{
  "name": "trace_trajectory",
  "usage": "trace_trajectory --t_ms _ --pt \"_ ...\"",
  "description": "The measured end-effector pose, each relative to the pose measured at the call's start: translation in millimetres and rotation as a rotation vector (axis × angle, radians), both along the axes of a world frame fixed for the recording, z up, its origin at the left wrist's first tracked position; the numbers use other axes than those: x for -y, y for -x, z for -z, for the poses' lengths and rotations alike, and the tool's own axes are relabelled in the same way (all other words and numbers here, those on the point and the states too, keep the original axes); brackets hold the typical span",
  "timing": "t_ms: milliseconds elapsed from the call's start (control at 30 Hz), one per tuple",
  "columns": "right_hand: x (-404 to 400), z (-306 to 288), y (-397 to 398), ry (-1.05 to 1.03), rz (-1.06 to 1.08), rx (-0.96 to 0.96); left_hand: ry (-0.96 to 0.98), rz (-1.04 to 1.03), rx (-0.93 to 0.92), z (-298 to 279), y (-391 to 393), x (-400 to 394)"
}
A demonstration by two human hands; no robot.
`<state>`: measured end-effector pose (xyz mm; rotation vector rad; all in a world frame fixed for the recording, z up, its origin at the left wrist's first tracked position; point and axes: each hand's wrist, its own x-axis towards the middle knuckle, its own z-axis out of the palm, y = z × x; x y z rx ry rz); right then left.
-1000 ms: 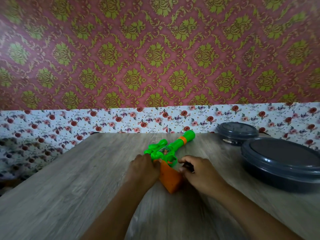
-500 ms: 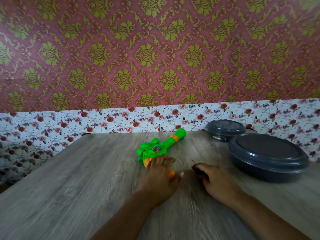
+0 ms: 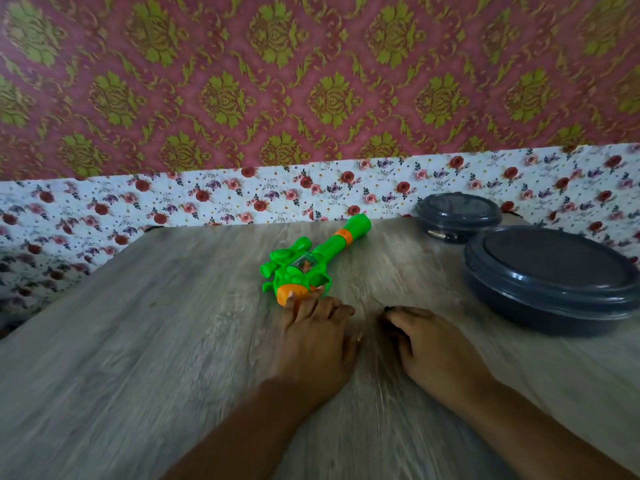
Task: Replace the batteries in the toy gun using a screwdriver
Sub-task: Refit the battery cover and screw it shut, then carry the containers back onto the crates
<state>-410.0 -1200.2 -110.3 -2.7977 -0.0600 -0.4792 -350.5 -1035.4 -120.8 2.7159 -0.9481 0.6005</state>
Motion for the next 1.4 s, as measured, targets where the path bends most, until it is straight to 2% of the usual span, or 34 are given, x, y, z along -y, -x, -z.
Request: trace_trajectory --t_ms 267,467,733,867,1000,1100,1200,1400 --pt "1 5 -2 0.025 0.036 -0.022 0.022 0.001 -0.022 2 -1 0" --pt "0 -1 -4 0.097 0.077 -0.030 0.051 0.006 -0.129 -6 2 1" --pt "-3 -19 2 -0.037 0.057 -0.225 0.167 0.026 -0.279 -14 5 0" --pt "-4 -29 2 -0.038 0.107 -0.379 0.123 0.021 -0.395 -28 3 -2" --pt "-8 -38 1 0.029 0.084 -0.580 0.002 0.044 -0.481 -38 3 -4" --pt "-12 -46 -1 0.053 0.099 -0.549 -0.059 0.050 -0.501 -42 3 -5" --pt "-12 -52 -3 -0.007 0.114 -0.497 -0.098 0.050 -0.518 -44 1 -6" --pt "-6 -101 13 -0.385 0.284 -0.246 -0.082 0.038 -0.515 -47 3 1"
